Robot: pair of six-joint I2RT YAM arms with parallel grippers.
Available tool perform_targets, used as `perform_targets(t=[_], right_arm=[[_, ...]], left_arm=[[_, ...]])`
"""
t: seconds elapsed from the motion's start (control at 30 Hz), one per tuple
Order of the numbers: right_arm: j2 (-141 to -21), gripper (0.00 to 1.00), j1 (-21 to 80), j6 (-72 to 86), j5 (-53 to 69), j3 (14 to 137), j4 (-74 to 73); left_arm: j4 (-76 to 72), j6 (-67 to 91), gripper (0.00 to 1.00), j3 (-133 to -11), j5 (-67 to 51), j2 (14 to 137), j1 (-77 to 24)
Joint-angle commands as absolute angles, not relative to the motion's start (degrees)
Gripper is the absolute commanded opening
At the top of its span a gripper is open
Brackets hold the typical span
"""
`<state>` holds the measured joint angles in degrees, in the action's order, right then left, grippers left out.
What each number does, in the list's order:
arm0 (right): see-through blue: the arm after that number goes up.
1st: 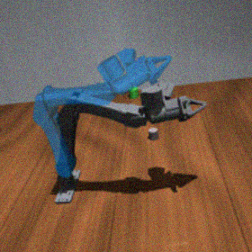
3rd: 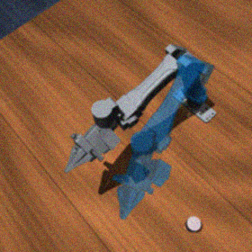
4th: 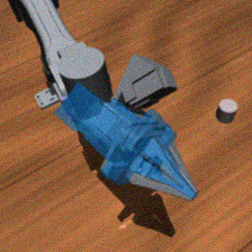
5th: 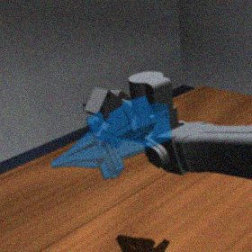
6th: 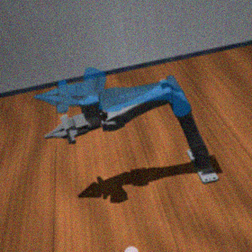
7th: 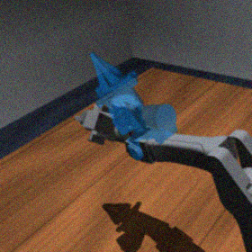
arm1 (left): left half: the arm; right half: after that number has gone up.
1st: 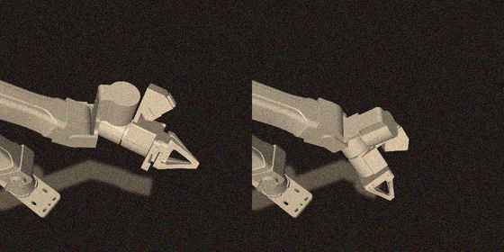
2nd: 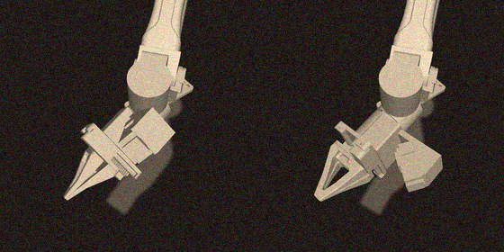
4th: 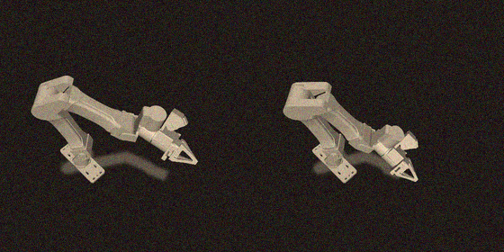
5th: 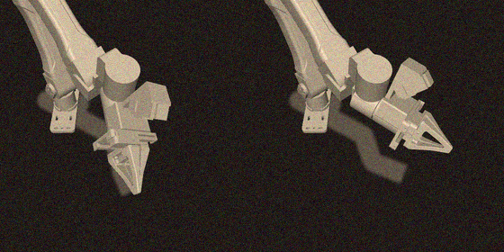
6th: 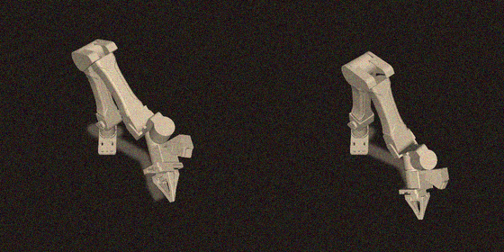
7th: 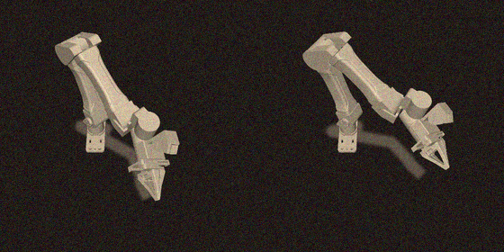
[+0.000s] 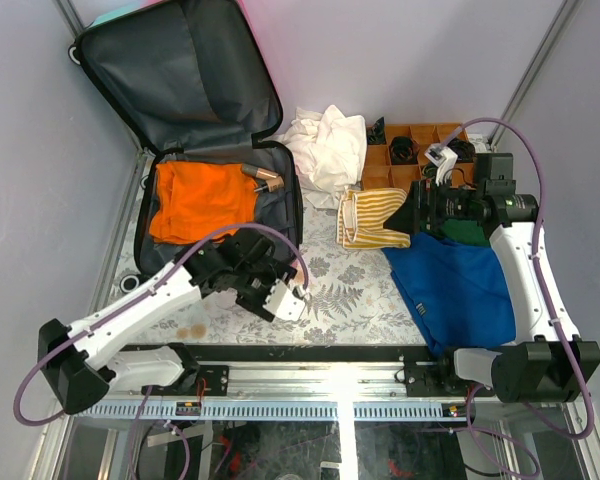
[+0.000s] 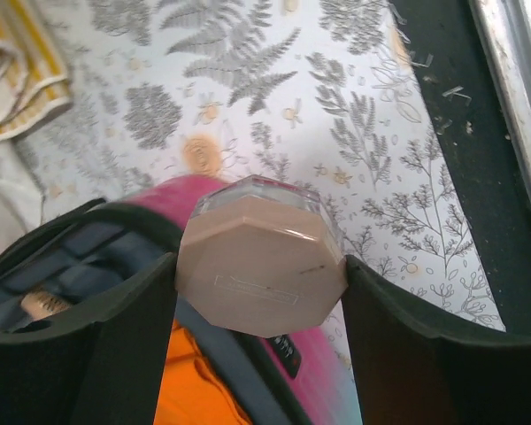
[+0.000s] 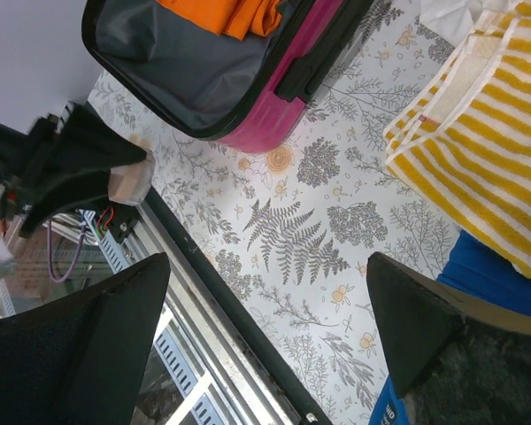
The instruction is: Pack the luggage
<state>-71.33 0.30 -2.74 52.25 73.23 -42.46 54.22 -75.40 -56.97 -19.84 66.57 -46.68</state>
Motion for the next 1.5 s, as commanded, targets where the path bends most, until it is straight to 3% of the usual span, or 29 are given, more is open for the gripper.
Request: perform_targets(t=[0.0,0.17,0.43,0.8,1.07,1.13,1.27,1.37,1.47], right_arm=[[-69.8,0.99,0.0,-1.7,55.0,72.5,-40.2],[-70.7,1.0,0.0,-1.9,55.0,73.3,-40.5],[-71.1,0.99,0.0,-2.7,53.0,73.2,-40.9],[-73.5,0.99,0.0,-4.3,50.5,72.7,-41.2],[-75.4,0.99,0.0,-9.5,44.7,73.1,-44.6],[-76.5,1.0,0.0,-10.7,42.7,73.1,-45.5],[-78.8,0.99,0.0,-12.6,37.6,73.1,-46.0],[-80.9,0.96,0.0,-11.4,34.7,72.8,-43.8],[-83.6,0.9,0.0,-7.4,32.2,72.6,-39.4]], left_arm=[[59.0,-66.4,0.4,-64.7,-21.9,67.7,-42.4],[56.9,-62.8,0.41,-72.6,-24.7,73.4,-29.8],[48.9,-56.1,0.41,-85.8,-23.3,92.0,-14.9],[35.6,-44.0,0.41,-101.7,-15.2,114.9,-10.4],[30.4,-41.8,0.44,-106.3,-12.7,123.4,-9.7],[29.5,-40.7,0.52,-106.7,-12.1,124.4,-9.5],[28.8,-38.4,0.86,-106.1,-12.5,123.0,-9.4],[28.6,-36.8,0.98,-104.5,-13.9,119.8,-9.4],[29.1,-34.3,1.0,-103.8,-15.2,115.4,-9.4]])
